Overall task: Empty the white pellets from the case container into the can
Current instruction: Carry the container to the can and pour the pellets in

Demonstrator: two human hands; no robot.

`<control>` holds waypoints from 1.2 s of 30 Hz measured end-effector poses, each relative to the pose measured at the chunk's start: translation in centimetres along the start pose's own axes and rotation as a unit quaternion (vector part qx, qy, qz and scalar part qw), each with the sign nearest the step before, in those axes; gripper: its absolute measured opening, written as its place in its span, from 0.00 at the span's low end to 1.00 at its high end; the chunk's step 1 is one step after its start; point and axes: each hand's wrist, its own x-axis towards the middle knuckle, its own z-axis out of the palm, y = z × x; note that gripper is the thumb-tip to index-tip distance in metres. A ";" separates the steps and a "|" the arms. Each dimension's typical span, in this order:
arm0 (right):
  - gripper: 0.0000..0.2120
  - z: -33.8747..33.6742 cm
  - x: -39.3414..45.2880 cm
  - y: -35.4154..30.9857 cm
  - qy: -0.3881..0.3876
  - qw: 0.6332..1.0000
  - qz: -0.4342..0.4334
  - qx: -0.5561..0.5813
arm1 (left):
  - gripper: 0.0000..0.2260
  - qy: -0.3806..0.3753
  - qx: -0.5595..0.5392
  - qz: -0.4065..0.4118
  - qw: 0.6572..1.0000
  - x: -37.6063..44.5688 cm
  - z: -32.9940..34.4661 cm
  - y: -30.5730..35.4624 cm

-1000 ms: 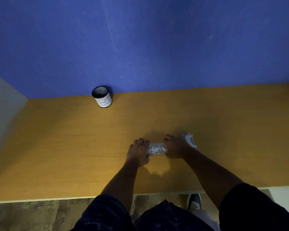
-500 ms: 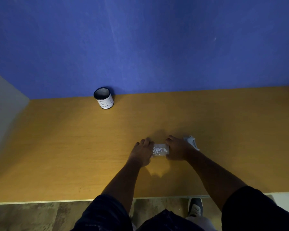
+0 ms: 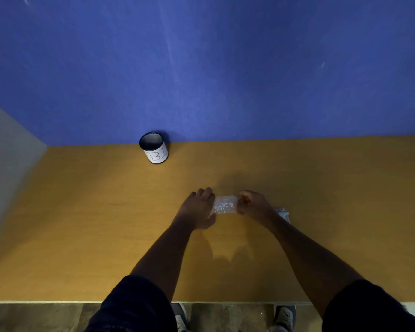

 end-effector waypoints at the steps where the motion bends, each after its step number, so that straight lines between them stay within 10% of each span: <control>1: 0.16 0.2 0.4 -0.4 0.002 1.000 0.008 0.022 | 0.29 0.006 -0.002 -0.002 1.000 0.1 -0.1 -0.4; 20: 0.09 4.0 8.9 -7.5 0.041 0.967 0.088 0.235 | 0.34 0.129 -0.120 -0.181 0.967 -0.2 -0.6 -10.0; 36: 0.05 7.1 15.6 -17.6 0.091 0.942 0.011 0.322 | 0.34 0.229 -0.234 -0.374 0.868 0.4 -2.2 -17.1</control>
